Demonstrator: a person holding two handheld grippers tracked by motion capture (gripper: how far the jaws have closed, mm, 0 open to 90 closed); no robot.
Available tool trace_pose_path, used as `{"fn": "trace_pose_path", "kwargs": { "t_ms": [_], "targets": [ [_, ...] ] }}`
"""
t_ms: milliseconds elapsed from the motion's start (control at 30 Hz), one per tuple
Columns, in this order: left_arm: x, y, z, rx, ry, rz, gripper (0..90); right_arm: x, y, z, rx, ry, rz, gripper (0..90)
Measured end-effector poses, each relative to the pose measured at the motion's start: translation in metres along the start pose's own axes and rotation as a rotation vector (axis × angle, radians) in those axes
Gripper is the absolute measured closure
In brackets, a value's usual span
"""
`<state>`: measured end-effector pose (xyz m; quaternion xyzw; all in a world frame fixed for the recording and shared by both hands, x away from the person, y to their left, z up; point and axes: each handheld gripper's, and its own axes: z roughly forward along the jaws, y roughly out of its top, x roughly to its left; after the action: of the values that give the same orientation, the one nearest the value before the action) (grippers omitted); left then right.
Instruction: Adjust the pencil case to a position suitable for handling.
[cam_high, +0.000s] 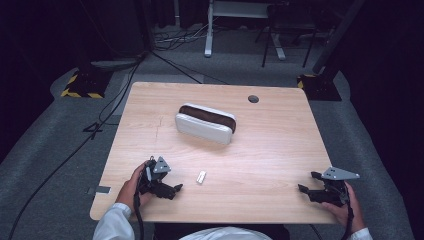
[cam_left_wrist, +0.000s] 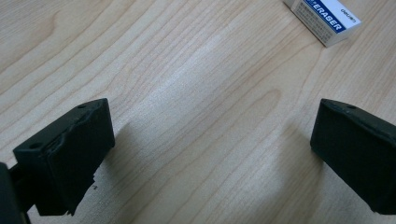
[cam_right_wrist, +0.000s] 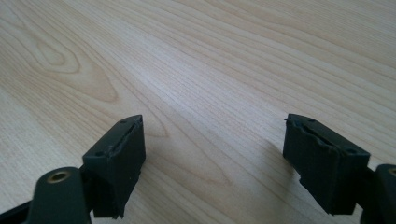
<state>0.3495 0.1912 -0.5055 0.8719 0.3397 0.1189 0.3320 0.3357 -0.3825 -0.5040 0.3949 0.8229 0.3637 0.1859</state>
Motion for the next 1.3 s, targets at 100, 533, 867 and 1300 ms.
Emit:
{"fn": "trace_pose_path", "kwargs": {
  "t_ms": [100, 533, 867, 1300],
  "targets": [
    [0.001, -0.001, -0.001, -0.002, -0.006, 0.013, 0.5, 0.0, 0.0, 0.0, 0.0, 0.001, 0.0, 21.6],
    [-0.031, -0.005, -0.003, -0.001, 0.011, -0.01, 0.4, -0.001, 0.001, 0.001, 0.004, 0.015, 0.006, 21.5],
    [-0.053, 0.013, 0.013, -0.002, 0.0, 0.006, 0.1, -0.001, 0.001, 0.001, 0.003, 0.016, 0.004, 21.5],
    [-0.064, 0.04, 0.036, -0.018, 0.011, -0.011, 3.1, -0.001, 0.001, 0.001, 0.003, 0.016, 0.003, 21.6]
  ]
}}
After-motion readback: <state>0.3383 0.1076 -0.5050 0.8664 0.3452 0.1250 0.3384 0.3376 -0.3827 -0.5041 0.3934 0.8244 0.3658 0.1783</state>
